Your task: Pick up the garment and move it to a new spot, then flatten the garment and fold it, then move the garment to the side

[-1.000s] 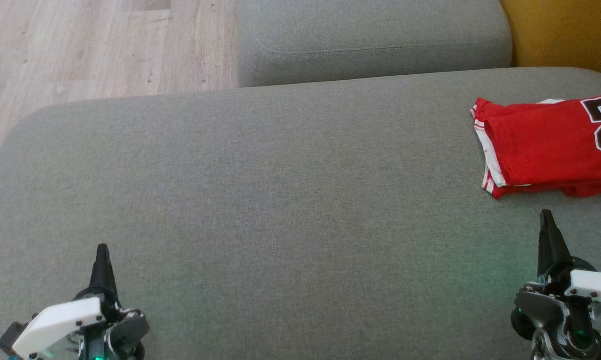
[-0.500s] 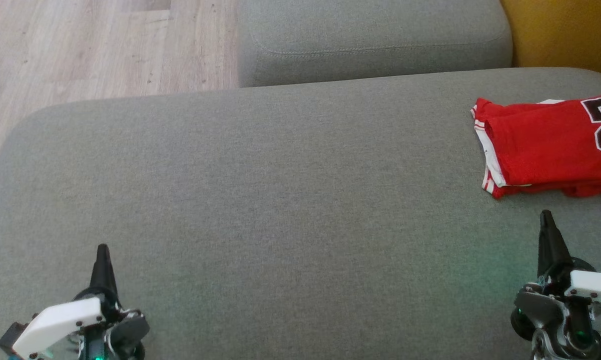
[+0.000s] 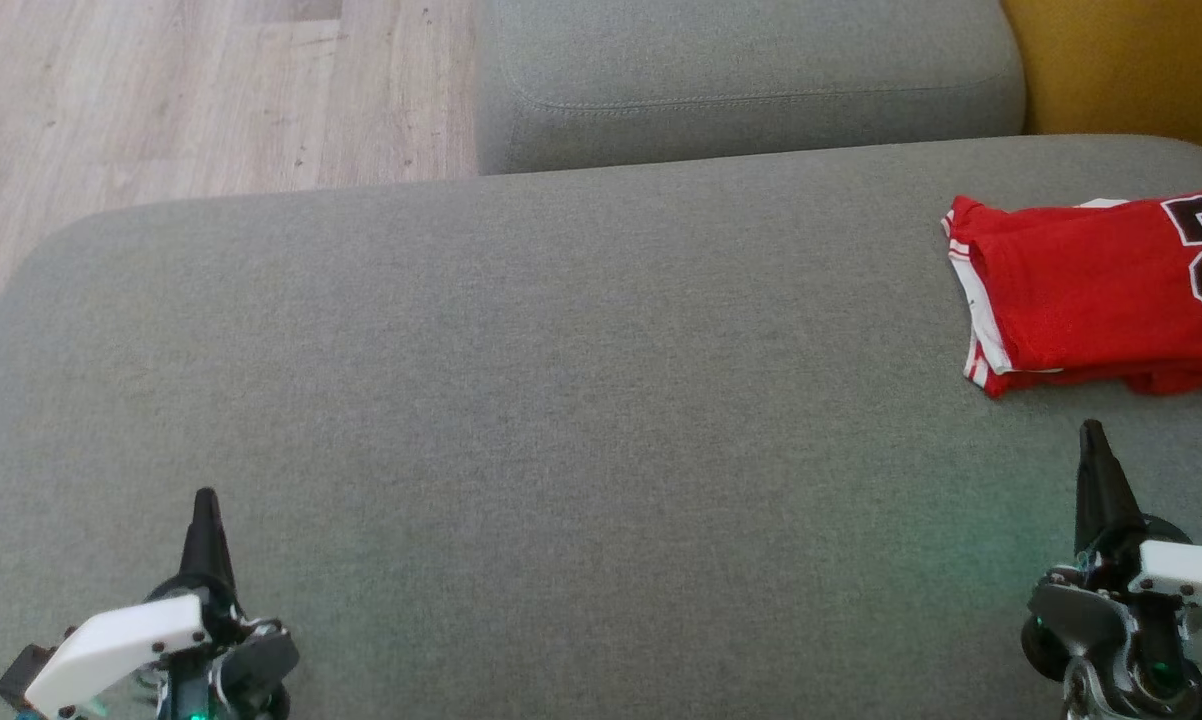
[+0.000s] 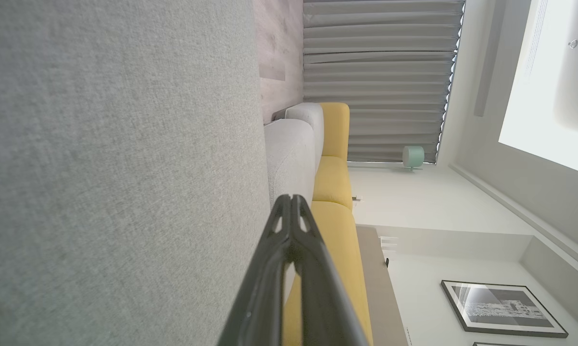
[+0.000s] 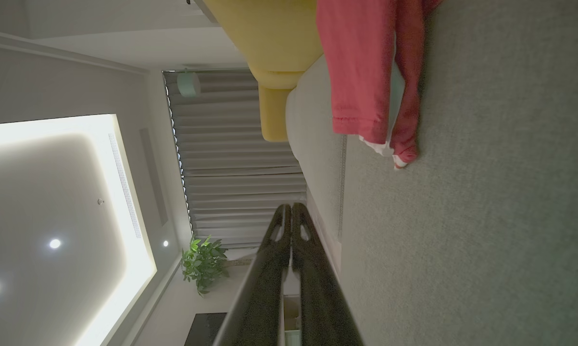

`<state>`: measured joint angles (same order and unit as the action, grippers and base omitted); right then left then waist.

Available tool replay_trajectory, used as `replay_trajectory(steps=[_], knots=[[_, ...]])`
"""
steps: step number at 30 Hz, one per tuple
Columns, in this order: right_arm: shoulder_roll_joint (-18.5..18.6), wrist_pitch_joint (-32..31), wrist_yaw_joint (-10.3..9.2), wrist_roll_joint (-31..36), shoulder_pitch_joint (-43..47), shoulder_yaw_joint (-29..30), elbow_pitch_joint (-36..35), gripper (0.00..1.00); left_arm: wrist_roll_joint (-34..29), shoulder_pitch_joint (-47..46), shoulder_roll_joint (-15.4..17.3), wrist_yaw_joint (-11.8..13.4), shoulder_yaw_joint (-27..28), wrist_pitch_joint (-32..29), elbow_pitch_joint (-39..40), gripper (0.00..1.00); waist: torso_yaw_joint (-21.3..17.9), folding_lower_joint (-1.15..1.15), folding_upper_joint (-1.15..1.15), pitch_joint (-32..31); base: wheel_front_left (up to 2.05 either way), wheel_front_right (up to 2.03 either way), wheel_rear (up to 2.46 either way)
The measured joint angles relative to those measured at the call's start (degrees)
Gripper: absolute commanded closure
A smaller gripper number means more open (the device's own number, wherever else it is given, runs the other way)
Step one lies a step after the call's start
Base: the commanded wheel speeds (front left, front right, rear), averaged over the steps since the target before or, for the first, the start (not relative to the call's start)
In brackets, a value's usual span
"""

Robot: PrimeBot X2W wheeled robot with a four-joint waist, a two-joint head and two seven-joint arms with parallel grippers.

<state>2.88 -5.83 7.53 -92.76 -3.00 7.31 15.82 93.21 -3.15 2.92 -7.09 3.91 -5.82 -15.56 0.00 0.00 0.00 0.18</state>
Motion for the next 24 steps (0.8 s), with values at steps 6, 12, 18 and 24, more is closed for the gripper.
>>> replay_trajectory(steps=[6, 12, 18, 24], knots=[[-0.04, 0.00, 0.00, 0.00, 0.00, 0.03, 0.00, 1.00, 0.00, 0.00, -0.03, 0.00, 0.03, 0.00, 0.00, 1.00, 0.00, 0.00, 0.00, 0.00, 0.00, 0.00, 0.00], [-0.09, 0.00, 0.00, 0.01, 0.00, 0.04, 0.00, 1.00, 0.00, 0.00, -0.05, 0.00, 0.07, -0.12, 0.00, 1.00, 0.00, 0.00, 0.00, 0.00, 0.00, 0.00, 0.00], [-0.11, -0.01, 0.00, 0.01, 0.00, 0.07, 0.00, 1.00, -0.01, 0.00, -0.08, 0.00, 0.09, -0.19, -0.01, 1.00, 0.00, 0.00, 0.00, 0.00, 0.00, 0.00, 0.00], [-0.12, -0.25, 0.00, 0.01, 0.00, 0.11, 0.00, 1.00, -0.01, 0.00, -0.10, 0.00, 0.11, -0.23, -0.01, 1.00, 0.00, 0.00, 0.00, 0.00, 0.00, 0.00, 0.00]])
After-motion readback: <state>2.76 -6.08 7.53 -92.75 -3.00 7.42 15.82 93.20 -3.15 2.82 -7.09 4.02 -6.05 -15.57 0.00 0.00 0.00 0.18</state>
